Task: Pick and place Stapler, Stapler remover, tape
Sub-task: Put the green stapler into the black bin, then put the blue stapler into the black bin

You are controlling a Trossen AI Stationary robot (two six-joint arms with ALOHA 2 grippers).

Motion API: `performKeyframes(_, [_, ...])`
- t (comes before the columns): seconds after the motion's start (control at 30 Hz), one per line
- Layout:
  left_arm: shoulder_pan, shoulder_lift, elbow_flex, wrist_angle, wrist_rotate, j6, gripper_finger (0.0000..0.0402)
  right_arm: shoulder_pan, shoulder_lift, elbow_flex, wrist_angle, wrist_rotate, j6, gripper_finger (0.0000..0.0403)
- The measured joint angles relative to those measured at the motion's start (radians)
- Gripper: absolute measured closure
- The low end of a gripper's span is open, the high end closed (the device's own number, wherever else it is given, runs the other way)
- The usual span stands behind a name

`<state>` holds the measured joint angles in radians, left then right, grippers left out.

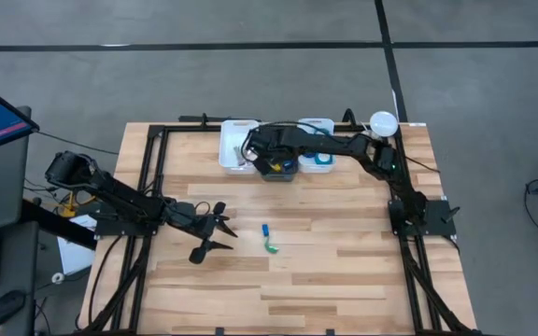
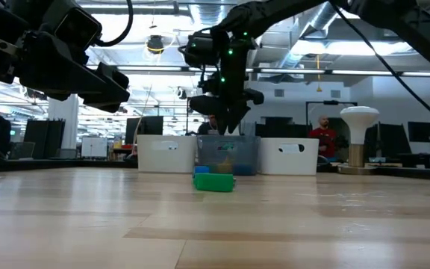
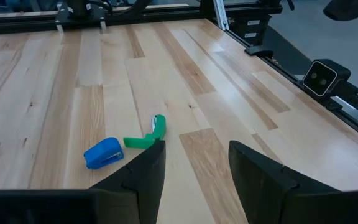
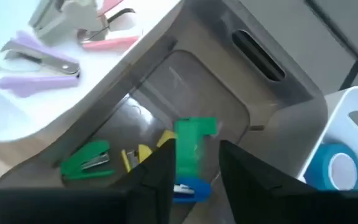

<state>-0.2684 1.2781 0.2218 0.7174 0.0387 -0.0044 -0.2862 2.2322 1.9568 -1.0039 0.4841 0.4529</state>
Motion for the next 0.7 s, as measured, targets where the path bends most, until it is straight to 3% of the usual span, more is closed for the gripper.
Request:
performKeyframes(0.23, [0.000, 0.000, 0.000, 0.000, 0.000, 0.025, 0.0234, 0.040, 0.000, 0.000, -0.011, 0.068, -0.056, 0.0214])
performKeyframes(0.37, [0.000, 0.000, 0.000, 0.000, 0.000, 0.026, 0.0234, 0.110, -0.009, 0.000, -0.115, 0.232, 0.030, 0.0186])
performKeyframes(0.53, [0.000, 0.000, -0.001, 0.000, 0.015, 0.025, 0.0234, 0.261, -0.011, 0.001, -0.386, 0.526, 0.310, 0.0178])
performKeyframes(0.7, [0.000, 0.000, -0.002, 0.000, 0.015, 0.024, 0.0234, 0.449, -0.011, 0.001, -0.564, 0.617, 0.670, 0.0200])
